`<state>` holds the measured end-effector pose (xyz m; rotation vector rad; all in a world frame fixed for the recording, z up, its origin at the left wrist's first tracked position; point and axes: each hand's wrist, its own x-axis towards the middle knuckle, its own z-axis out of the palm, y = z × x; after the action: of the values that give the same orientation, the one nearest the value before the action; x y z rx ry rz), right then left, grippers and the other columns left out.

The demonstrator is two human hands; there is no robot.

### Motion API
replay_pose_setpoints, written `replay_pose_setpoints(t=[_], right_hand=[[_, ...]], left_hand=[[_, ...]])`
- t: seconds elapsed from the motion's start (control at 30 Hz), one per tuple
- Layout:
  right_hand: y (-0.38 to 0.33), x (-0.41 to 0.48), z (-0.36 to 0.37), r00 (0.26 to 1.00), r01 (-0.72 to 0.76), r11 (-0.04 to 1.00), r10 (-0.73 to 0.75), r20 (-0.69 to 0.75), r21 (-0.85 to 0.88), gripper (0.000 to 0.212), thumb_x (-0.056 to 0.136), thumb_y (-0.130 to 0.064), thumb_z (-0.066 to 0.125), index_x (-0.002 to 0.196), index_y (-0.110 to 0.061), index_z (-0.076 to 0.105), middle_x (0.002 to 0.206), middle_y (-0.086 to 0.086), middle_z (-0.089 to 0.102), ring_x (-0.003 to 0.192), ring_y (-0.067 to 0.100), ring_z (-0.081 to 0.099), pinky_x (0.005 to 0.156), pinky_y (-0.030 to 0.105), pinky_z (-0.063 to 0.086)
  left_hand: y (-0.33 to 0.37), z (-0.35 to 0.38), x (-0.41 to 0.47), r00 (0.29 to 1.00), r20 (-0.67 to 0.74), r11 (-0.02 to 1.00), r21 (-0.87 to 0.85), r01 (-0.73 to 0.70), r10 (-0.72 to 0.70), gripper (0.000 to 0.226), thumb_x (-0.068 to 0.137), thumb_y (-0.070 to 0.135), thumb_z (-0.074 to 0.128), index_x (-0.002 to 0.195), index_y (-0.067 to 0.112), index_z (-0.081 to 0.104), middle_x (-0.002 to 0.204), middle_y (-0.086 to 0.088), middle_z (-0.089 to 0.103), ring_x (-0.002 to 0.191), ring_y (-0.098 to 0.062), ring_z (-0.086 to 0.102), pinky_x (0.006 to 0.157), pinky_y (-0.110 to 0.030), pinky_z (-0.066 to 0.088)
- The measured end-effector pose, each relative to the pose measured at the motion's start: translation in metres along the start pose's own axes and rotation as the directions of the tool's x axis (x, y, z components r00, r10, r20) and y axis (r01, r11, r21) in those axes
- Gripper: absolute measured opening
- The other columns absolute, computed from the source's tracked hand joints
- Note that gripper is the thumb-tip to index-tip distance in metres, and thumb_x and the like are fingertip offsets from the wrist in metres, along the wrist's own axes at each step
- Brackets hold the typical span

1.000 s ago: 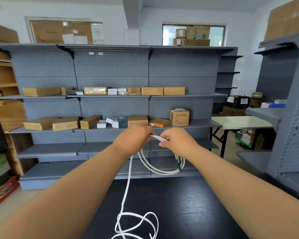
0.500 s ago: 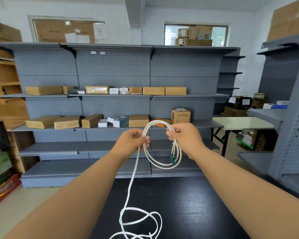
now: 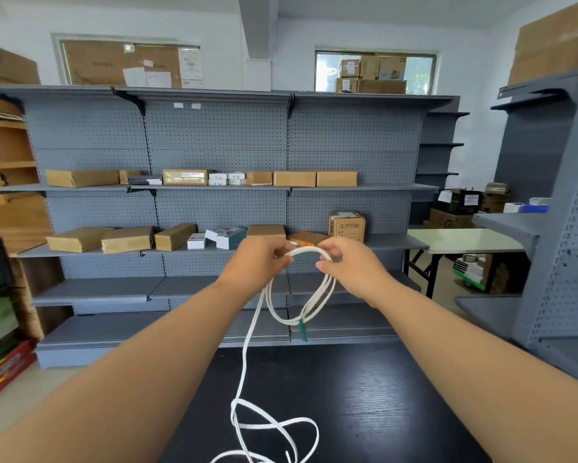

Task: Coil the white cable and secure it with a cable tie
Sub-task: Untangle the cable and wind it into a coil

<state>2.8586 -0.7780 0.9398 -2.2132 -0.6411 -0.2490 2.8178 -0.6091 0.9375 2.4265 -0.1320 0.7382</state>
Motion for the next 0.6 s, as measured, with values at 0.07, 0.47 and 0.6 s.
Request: replay_pose_setpoints(t=[0.07,0.47,0.6], right_hand=[[-0.006,0.001,-0.003,0.997,0.059,0.990,-0.051,0.064,-0.128,0.025,0.089,-0.020,0.061,0.113,-0.017,0.063,0.112,-0.001,0.065,0.104,0.016,0.058,0.082,0.027,0.043],[-0.013,-0.004,-0.003,0.992,0.124,0.941,-0.112,0.056,-0.315,0.017,0.089,-0.021,0.060,0.101,-0.015,0.071,0.106,0.004,0.067,0.098,0.020,0.060,0.085,0.034,0.047],[-0.008,-0.004,-0.005,0.997,0.073,0.968,-0.078,-0.013,-0.242,0.015,0.090,-0.020,0.061,0.099,-0.014,0.071,0.102,0.003,0.068,0.097,0.020,0.060,0.079,0.029,0.045]], left_hand=[[0.006,-0.001,0.000,0.990,0.071,0.974,0.184,-0.132,0.121,0.020,0.090,0.013,0.057,0.106,0.017,0.069,0.086,-0.005,0.067,0.079,-0.020,0.058,0.074,-0.030,0.044],[0.009,0.008,-0.007,0.977,0.114,0.939,0.275,-0.205,0.180,0.018,0.090,0.015,0.055,0.105,0.013,0.065,0.097,-0.009,0.068,0.092,-0.025,0.061,0.079,-0.037,0.049],[0.006,0.011,-0.014,0.995,0.092,0.994,0.099,-0.045,0.036,0.016,0.088,0.016,0.060,0.103,0.015,0.063,0.091,-0.002,0.065,0.087,-0.019,0.059,0.075,-0.029,0.046]])
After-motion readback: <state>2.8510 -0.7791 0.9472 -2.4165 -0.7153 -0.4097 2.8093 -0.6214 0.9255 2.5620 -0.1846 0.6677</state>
